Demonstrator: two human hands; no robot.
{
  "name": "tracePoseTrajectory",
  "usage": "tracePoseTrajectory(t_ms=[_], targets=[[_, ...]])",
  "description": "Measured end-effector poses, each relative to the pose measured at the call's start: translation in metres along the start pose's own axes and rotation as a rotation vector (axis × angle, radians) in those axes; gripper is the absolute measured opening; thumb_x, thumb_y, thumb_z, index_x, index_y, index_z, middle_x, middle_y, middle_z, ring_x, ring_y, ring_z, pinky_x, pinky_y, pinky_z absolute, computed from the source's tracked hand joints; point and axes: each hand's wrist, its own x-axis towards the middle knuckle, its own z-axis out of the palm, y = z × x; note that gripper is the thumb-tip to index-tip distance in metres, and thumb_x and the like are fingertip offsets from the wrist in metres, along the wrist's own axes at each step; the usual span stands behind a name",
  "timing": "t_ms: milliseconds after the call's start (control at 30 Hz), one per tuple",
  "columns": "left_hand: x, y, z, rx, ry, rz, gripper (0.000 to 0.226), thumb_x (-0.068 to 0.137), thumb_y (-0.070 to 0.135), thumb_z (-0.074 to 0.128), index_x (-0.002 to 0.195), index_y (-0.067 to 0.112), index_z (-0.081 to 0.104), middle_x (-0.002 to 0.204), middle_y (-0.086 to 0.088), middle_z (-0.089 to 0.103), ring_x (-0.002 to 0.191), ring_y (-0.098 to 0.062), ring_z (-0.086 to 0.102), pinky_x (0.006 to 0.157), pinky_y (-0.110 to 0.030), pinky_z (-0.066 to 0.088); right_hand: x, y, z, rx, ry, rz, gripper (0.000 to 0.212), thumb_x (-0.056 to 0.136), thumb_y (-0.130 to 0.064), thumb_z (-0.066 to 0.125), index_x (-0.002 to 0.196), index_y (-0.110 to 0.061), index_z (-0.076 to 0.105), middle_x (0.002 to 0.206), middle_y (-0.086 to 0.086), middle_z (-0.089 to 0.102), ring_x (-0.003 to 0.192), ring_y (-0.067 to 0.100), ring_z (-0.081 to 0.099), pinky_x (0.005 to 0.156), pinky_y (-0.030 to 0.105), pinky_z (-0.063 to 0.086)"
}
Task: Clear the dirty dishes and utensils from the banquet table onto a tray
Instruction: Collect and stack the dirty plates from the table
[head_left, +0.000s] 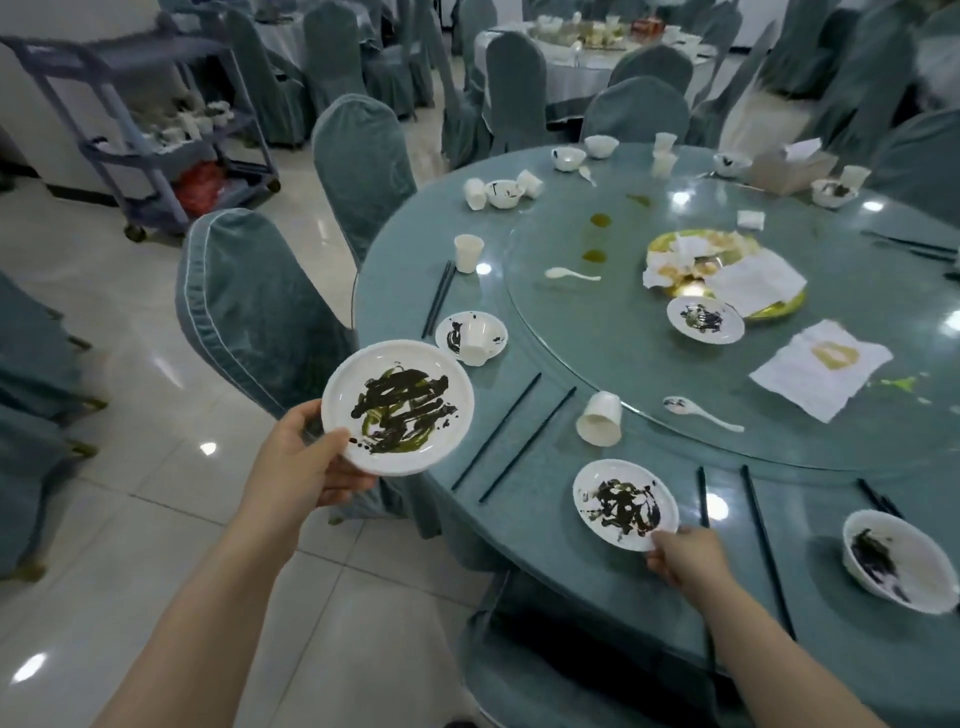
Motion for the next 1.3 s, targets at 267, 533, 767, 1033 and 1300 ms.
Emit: tracePoseTrajectory(t_ms=[267, 533, 767, 1033, 1300], targets=[[0.045, -0.008, 0.025, 0.026, -0.178, -0.042, 0.033, 0.095, 0.017, 0.053, 0.125, 0.029, 0.046, 0.073, -0.005, 0.074, 0.062, -0.028, 0.071, 0.057, -0.035, 0.059, -0.049, -0.027, -0.02, 0.038, -0.012, -0.129, 0.013, 0.084, -0.006, 0.055, 0.097, -0.007, 0.058, 0.065, 0.013, 0.067, 0.047, 0.017, 0.057, 0.041, 0.022, 0.038], [0.074, -0.009, 0.008, 0.076, -0.326, 0.005, 0.032, 0.095, 0.013, 0.051, 0.122, 0.029, 0.044, 0.069, -0.005, 0.074, 0.055, -0.025, 0.07, 0.041, -0.024, 0.05, -0.12, -0.104, 0.036, 0.248, -0.082, -0.334, 0.014, 0.085, -0.003, 0.056, 0.094, -0.011, 0.061, 0.051, 0.005, 0.062, 0.039, 0.011, 0.05, 0.039, 0.019, 0.038], [0.11, -0.003, -0.057, 0.101, -0.394, 0.084, 0.03, 0.096, 0.018, 0.052, 0.122, 0.031, 0.046, 0.071, -0.009, 0.074, 0.06, -0.026, 0.071, 0.048, -0.027, 0.054, -0.167, -0.166, 0.142, 0.2, -0.214, -0.481, 0.005, 0.089, -0.011, 0.059, 0.093, -0.015, 0.061, 0.053, 0.002, 0.064, 0.041, 0.011, 0.052, 0.043, 0.023, 0.041], [0.149, -0.008, -0.121, 0.056, -0.465, 0.102, 0.03, 0.098, 0.018, 0.049, 0.126, 0.028, 0.046, 0.072, -0.011, 0.073, 0.056, -0.024, 0.069, 0.045, -0.025, 0.051, -0.204, -0.186, 0.247, 0.137, -0.334, -0.462, 0.021, 0.1, -0.029, 0.039, 0.101, -0.029, 0.06, 0.079, -0.001, 0.071, 0.058, 0.01, 0.061, 0.05, 0.024, 0.049], [0.192, -0.008, -0.14, 0.016, -0.528, 0.043, 0.02, 0.097, 0.034, 0.048, 0.117, 0.032, 0.05, 0.065, -0.011, 0.071, 0.052, -0.022, 0.067, 0.042, -0.024, 0.048, -0.199, -0.207, 0.286, 0.227, -0.272, -0.441, 0.016, 0.09, -0.016, 0.06, 0.105, -0.019, 0.059, 0.078, 0.013, 0.072, 0.057, 0.02, 0.057, 0.053, 0.031, 0.049]])
